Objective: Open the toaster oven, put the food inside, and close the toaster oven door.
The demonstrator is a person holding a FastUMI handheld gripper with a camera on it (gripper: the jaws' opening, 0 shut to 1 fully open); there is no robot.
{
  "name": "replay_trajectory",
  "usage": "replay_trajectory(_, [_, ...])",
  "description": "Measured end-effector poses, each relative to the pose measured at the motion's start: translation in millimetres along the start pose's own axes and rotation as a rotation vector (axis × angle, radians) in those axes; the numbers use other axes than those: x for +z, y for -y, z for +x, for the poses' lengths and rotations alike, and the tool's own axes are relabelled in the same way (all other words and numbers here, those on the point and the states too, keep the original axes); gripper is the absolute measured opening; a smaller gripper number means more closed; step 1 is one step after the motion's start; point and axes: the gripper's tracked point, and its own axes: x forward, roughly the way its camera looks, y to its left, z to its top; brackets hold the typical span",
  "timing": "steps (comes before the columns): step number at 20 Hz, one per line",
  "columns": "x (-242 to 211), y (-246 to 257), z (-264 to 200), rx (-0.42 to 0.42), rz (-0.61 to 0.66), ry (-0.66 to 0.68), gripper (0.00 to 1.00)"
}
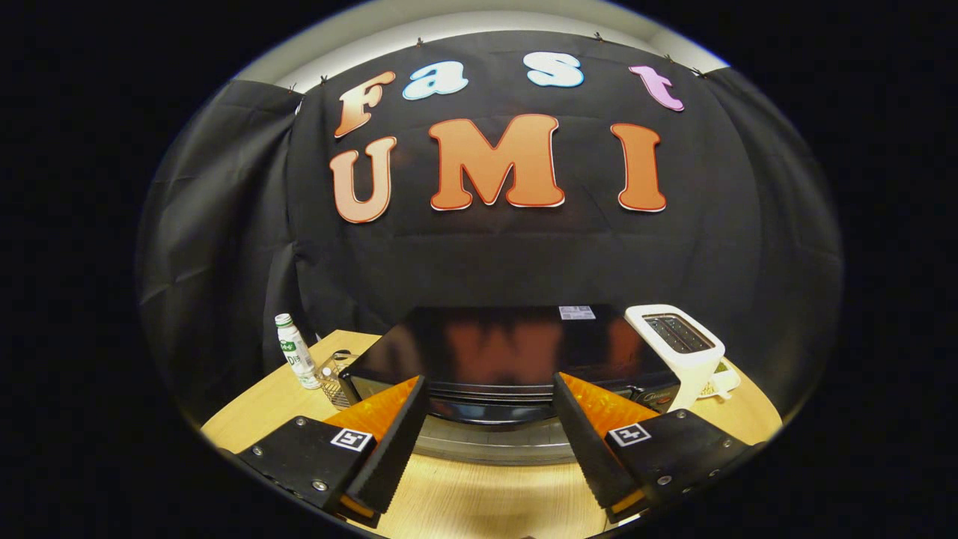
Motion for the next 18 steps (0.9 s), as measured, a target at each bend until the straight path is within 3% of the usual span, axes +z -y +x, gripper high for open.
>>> replay_trajectory(7, [-20.9, 5.5, 1.2, -0.041, -0.091, 0.015, 0.98])
replay_trajectory(9, [-75.3, -4.1, -1.9, 0.01, -0.067, -0.154, 0.96])
replay_trajectory(11, [-99.7, -31.5, -6.2, 0.142, 0.031, -0.224, 0.93])
replay_trajectory(13, [-76.2, -19.7, -3.1, 0.099, 0.01, -0.135, 0.88])
replay_trajectory(18, [18.5, -18.2, -33.1, 0.074, -0.172, 0.169, 0.86])
